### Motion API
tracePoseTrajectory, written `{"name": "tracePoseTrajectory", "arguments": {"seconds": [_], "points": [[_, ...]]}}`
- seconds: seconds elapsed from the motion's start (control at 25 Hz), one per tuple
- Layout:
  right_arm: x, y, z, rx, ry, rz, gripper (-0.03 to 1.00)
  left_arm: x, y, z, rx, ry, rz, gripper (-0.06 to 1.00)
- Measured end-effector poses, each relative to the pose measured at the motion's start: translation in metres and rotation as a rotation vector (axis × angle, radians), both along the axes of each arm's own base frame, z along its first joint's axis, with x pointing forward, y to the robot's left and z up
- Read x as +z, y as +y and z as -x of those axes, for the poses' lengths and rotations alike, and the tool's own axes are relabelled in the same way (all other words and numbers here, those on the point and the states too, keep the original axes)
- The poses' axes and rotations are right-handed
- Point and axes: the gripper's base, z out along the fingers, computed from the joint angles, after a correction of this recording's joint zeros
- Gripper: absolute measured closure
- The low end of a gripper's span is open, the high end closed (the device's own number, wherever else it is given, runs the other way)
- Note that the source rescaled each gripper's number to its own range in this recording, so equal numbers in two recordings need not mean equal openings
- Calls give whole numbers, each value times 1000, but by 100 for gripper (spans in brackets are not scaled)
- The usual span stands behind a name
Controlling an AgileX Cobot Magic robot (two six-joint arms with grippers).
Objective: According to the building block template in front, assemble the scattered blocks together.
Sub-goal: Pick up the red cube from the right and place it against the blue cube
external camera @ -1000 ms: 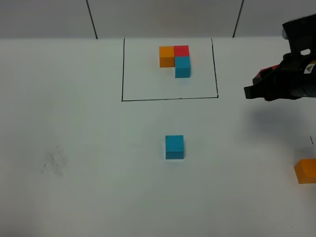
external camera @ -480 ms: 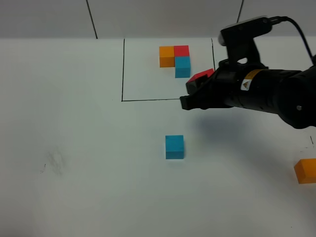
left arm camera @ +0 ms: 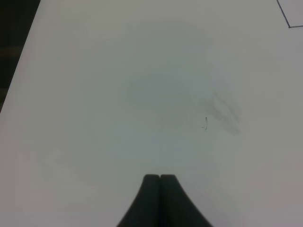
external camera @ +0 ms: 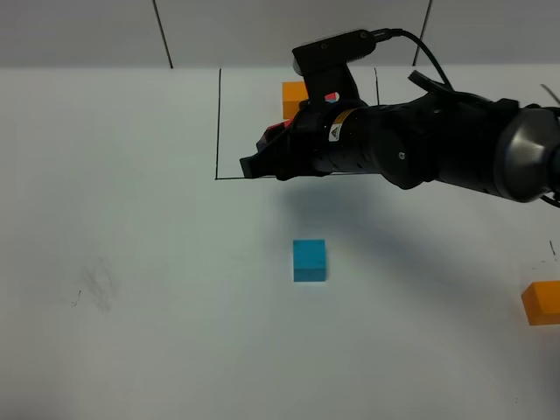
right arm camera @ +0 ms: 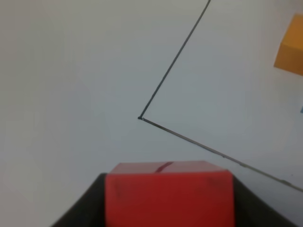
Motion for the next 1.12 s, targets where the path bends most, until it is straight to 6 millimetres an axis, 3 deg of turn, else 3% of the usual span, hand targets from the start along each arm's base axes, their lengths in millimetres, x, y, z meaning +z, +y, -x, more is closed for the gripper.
{"name": "tracePoseTrajectory", "arguments": {"seconds": [0.2, 0.56, 0.84, 1.12], "points": [[-22, 3, -4, -5, 45, 28, 54, 0, 0, 0, 0, 0, 0, 94], [-22, 5, -4, -17, 58, 15, 54, 0, 0, 0, 0, 0, 0, 94], [-28, 3, 2, -158, 243, -50, 54, 0, 0, 0, 0, 0, 0, 94], [-31, -1, 3, -236, 322, -73, 54, 0, 0, 0, 0, 0, 0, 94]]}}
